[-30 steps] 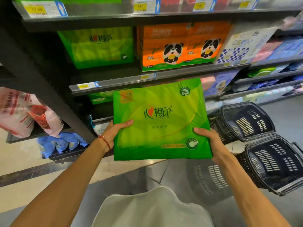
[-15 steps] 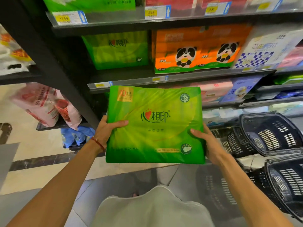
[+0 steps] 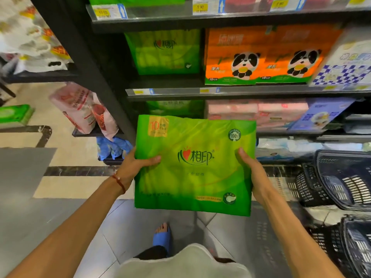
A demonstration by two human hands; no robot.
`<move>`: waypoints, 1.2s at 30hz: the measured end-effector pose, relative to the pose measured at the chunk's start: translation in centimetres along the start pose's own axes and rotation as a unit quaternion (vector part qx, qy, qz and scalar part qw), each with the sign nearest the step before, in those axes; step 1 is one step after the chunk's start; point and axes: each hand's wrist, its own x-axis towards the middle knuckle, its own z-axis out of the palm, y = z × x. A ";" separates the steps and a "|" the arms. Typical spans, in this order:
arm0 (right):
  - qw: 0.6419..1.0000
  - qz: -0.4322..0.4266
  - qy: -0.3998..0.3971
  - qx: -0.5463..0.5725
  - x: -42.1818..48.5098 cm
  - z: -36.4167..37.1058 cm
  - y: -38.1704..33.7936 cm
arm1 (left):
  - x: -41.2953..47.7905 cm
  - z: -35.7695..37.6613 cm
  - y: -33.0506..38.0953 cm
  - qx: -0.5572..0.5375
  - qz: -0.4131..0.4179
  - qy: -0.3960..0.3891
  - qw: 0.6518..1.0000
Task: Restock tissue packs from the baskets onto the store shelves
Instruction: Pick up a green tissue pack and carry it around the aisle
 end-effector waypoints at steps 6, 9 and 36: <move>0.999 -0.030 -0.020 -0.001 -1.1 1.4 0.3 | -1.9 0.2 -2.0 -0.096 -0.030 0.045 0.994; 0.999 -0.025 -0.022 -0.015 -1.5 2.3 0.5 | -1.8 -1.0 -1.8 -0.114 -0.049 0.059 0.991; 0.993 -0.058 0.069 -0.080 5.8 16.3 -2.2 | 8.2 -11.5 3.9 -0.105 -0.008 0.042 0.994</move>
